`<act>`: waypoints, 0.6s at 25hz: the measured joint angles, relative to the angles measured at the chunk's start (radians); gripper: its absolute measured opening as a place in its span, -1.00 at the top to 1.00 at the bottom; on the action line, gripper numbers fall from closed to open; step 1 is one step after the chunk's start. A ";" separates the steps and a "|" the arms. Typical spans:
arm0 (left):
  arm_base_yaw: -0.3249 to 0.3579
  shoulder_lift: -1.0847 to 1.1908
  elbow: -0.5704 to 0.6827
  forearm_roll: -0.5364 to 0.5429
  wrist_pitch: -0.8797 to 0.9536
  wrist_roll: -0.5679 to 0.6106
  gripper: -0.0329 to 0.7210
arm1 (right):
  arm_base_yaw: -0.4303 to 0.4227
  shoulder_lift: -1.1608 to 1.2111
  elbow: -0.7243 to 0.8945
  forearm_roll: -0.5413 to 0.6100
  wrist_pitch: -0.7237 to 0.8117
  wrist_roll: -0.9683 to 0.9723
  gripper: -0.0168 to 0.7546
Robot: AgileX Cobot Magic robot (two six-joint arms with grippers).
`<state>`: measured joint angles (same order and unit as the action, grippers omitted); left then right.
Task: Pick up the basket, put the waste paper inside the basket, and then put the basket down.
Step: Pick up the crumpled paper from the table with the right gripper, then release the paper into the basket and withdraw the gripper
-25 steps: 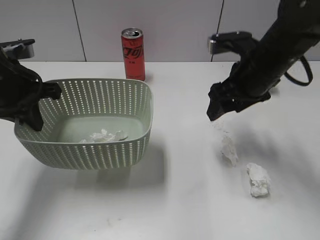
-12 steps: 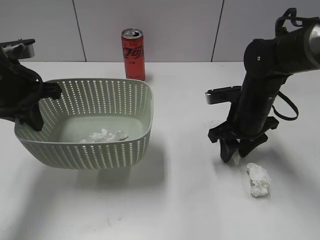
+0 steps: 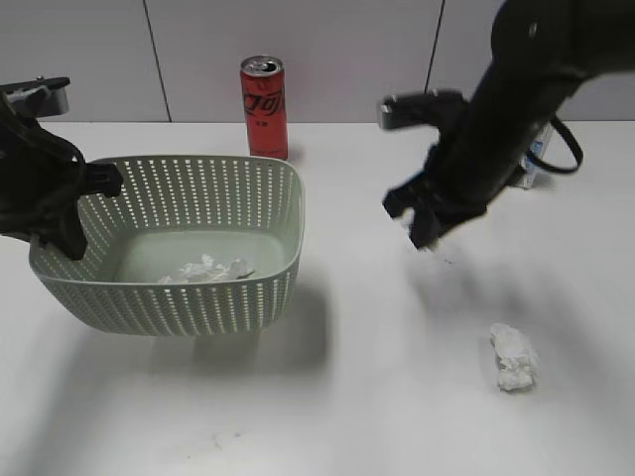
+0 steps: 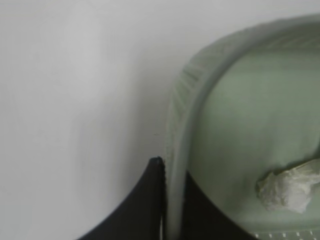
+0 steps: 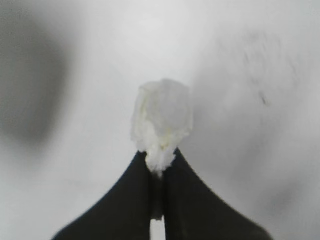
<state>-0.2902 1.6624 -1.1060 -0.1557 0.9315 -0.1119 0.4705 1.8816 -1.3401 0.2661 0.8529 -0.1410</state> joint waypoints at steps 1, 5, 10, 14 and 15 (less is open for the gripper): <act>0.000 0.000 0.000 0.000 0.000 0.000 0.91 | 0.030 -0.028 -0.037 0.030 -0.008 -0.024 0.94; 0.000 0.000 0.000 0.000 0.000 0.000 0.91 | 0.155 -0.093 -0.177 0.122 -0.066 -0.070 0.95; 0.000 0.000 0.000 -0.003 0.000 0.000 0.91 | 0.285 -0.079 -0.223 0.138 -0.184 -0.082 0.95; 0.000 0.000 0.000 -0.004 0.000 0.000 0.91 | 0.309 -0.019 -0.224 0.130 -0.177 -0.082 0.89; 0.000 0.000 0.000 -0.004 0.000 0.000 0.91 | 0.309 0.004 -0.224 0.130 -0.164 -0.082 0.81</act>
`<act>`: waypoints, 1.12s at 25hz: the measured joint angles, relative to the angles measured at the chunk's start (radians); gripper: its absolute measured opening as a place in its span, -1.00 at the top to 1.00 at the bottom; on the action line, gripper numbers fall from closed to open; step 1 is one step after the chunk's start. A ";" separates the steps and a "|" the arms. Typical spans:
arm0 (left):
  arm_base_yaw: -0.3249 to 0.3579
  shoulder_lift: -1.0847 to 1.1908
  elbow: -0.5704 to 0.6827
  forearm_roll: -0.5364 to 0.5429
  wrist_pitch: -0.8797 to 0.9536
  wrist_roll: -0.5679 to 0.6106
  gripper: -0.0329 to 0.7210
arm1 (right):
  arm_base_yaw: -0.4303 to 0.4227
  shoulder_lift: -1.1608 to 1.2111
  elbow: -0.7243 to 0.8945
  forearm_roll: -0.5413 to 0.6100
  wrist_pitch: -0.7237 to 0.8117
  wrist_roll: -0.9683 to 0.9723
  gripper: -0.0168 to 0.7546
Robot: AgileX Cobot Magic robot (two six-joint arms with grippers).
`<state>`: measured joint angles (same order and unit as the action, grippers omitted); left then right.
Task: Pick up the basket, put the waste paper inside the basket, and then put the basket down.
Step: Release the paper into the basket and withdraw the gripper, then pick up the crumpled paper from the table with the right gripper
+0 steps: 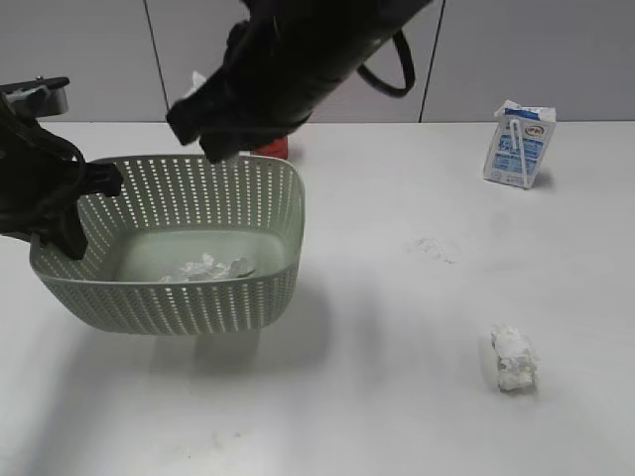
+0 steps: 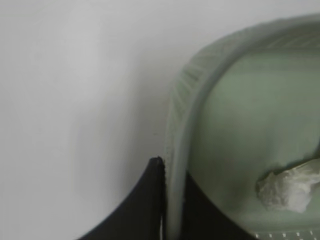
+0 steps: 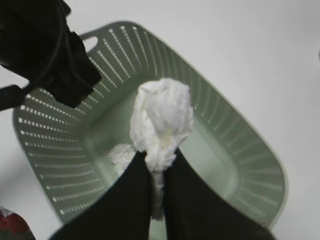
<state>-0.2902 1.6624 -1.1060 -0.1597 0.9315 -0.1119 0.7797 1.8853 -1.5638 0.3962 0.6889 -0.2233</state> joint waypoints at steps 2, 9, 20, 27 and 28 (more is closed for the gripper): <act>0.000 0.000 0.000 -0.001 0.000 0.000 0.91 | 0.000 0.044 0.000 -0.006 0.034 0.000 0.56; 0.000 0.000 0.000 -0.002 0.000 0.000 0.91 | -0.003 0.073 -0.074 -0.079 0.140 0.039 -0.67; 0.000 0.000 0.000 -0.002 0.000 0.000 0.91 | -0.239 0.060 -0.236 -0.338 0.508 0.230 -0.62; 0.000 0.000 0.000 -0.002 0.012 0.000 0.91 | -0.303 0.037 0.129 -0.335 0.511 0.281 -0.52; 0.000 0.000 0.000 -0.002 0.012 0.000 0.91 | -0.303 0.037 0.179 -0.337 0.486 0.293 -0.52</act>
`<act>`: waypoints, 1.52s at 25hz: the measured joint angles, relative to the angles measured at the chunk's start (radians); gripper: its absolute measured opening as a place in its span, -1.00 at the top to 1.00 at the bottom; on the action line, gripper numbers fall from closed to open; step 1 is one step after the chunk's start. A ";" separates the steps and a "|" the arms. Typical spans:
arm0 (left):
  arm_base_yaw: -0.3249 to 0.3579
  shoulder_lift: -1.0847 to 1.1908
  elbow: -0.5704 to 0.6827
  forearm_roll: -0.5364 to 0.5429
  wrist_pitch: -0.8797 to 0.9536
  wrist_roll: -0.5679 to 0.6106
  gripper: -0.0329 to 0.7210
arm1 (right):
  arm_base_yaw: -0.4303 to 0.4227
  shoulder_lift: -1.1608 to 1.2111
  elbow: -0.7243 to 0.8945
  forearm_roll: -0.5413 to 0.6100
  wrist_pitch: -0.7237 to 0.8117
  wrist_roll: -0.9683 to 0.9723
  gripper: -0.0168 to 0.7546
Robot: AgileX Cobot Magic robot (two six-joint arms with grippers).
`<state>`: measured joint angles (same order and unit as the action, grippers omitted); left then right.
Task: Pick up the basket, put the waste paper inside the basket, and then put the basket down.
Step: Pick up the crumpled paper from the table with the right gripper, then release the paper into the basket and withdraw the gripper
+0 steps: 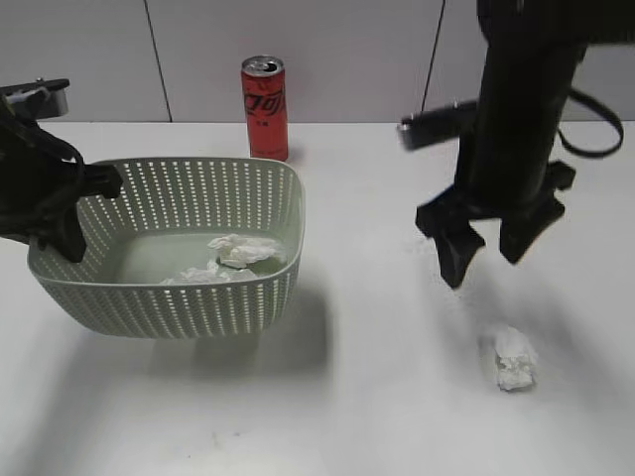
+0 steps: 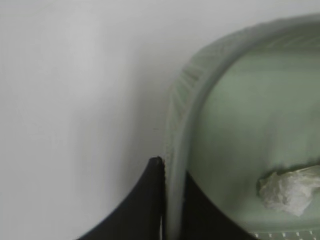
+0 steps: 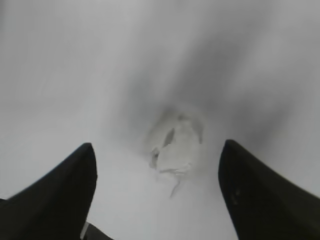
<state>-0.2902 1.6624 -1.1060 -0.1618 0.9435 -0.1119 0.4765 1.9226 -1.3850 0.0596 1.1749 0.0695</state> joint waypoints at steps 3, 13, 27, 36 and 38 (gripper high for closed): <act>0.000 0.000 0.000 -0.001 0.006 0.000 0.91 | 0.000 -0.001 0.136 -0.037 -0.082 0.068 -0.52; 0.000 0.000 0.000 -0.001 0.009 0.000 0.91 | -0.001 -0.001 0.406 -0.046 -0.369 0.295 -0.52; 0.000 0.000 0.000 -0.001 0.006 0.000 0.91 | -0.001 -0.007 0.384 -0.014 -0.429 0.207 0.90; 0.000 0.000 0.000 -0.001 -0.002 0.000 0.91 | 0.002 -0.190 0.085 0.650 -0.386 -0.367 0.92; 0.000 0.000 0.000 -0.001 -0.003 0.000 0.91 | 0.011 -0.216 0.019 0.835 -0.386 -0.492 0.92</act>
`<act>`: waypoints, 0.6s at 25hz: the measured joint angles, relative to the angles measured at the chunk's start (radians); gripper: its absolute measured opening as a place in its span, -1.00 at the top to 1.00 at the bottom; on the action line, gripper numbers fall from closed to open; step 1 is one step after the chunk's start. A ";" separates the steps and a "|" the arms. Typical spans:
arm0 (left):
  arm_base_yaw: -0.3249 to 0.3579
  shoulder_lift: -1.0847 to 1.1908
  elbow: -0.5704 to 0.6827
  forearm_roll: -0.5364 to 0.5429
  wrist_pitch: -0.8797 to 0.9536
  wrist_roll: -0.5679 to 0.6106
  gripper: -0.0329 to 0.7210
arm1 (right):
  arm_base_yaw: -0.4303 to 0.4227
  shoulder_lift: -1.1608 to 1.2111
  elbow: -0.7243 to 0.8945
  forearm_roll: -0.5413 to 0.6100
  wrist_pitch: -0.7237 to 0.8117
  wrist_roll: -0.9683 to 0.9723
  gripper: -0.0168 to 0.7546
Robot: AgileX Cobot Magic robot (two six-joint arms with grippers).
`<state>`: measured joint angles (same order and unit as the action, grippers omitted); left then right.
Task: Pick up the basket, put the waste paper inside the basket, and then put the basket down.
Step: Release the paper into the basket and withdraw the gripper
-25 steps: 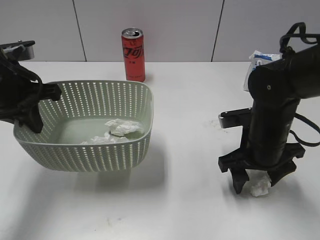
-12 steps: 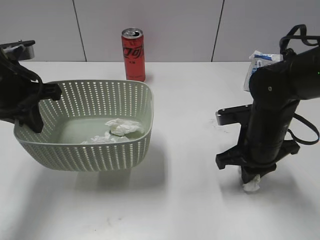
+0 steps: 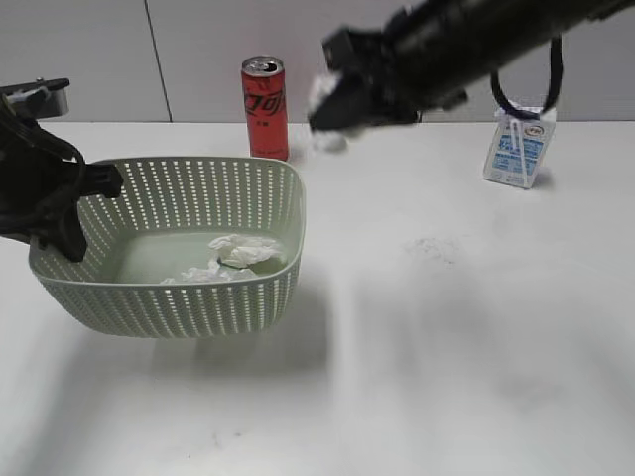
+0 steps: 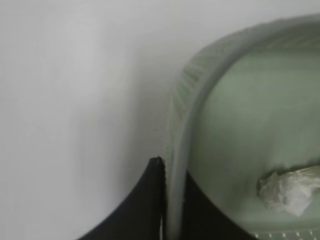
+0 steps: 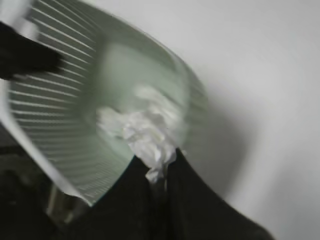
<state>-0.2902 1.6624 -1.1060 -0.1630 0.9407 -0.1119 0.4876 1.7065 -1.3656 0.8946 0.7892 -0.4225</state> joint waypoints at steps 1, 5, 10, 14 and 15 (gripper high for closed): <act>0.000 0.000 0.000 0.000 -0.002 0.000 0.91 | 0.011 -0.006 -0.024 0.072 0.000 -0.061 0.92; 0.000 0.000 0.000 0.000 -0.010 0.000 0.91 | 0.088 -0.002 -0.074 0.156 -0.053 -0.209 0.92; 0.000 0.000 0.000 0.000 -0.013 0.000 0.91 | 0.192 0.076 -0.077 0.040 -0.169 -0.248 0.89; 0.000 0.000 0.000 0.000 -0.015 0.000 0.91 | 0.214 0.160 -0.077 0.014 -0.176 -0.250 0.33; 0.000 0.000 0.000 0.000 -0.015 0.000 0.91 | 0.214 0.173 -0.077 0.011 -0.177 -0.249 0.11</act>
<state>-0.2902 1.6624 -1.1060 -0.1630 0.9258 -0.1119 0.7020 1.8796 -1.4423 0.9054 0.6122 -0.6711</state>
